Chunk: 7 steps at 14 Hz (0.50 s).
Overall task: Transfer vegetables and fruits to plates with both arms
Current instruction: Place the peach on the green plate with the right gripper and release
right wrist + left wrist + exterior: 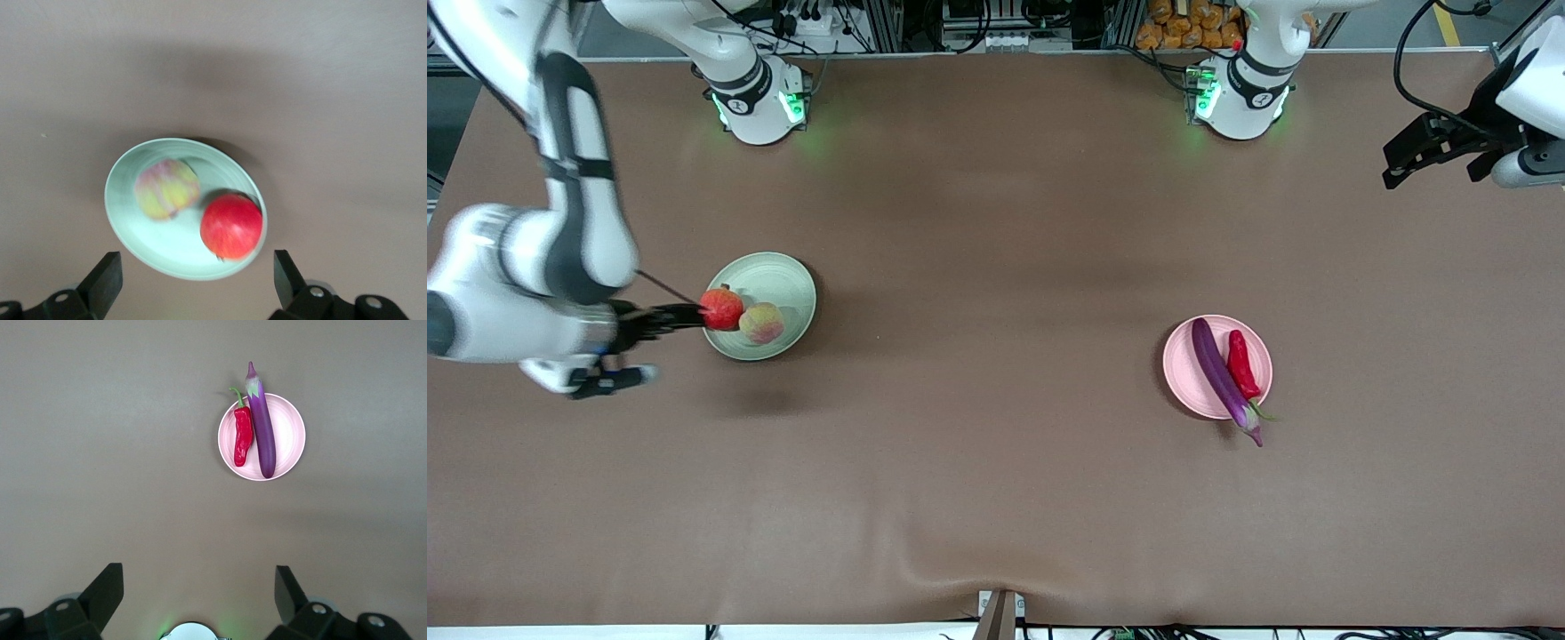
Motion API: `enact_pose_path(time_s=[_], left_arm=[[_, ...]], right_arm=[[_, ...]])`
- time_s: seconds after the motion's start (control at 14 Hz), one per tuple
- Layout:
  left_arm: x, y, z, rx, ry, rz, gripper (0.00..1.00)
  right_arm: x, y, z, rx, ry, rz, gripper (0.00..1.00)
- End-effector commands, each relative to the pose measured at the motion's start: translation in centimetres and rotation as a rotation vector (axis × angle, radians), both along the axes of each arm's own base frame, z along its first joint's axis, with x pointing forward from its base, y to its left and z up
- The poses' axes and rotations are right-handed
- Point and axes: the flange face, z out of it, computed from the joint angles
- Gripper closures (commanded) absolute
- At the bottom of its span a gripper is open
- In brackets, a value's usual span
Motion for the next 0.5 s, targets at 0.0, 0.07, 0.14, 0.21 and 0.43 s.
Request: enact_pose_path(time_s=[0.0,0.07,0.14,0.21,0.43], left_arm=[[-0.8,0.3,0.2,-0.017,0.001,-0.012,0.00],[-1.1,0.3,0.4,-0.016,0.002,-0.012,0.00],[-1.8,0.3,1.2,-0.015,-0.008,-0.015,0.00],[-2.0,0.3,1.1,-0.013,-0.004,-0.013,0.00],[-1.9,0.4,0.5,-0.013,0.005,-0.014,0.00]], right_arm=[[-0.2,-1.8,5.6,-0.016,-0.014,-0.030,0.00],[-0.9,-2.1,7.7,-0.032,-0.030,-0.072,0.00],[-1.5,-2.3,9.7,-0.058,-0.050,-0.077,0.00],[-2.3,-1.8,11.9,-0.082,-0.073,-0.057,0.00],[-5.4,-0.1,18.4,-0.151,-0.110,-0.146,0.00]])
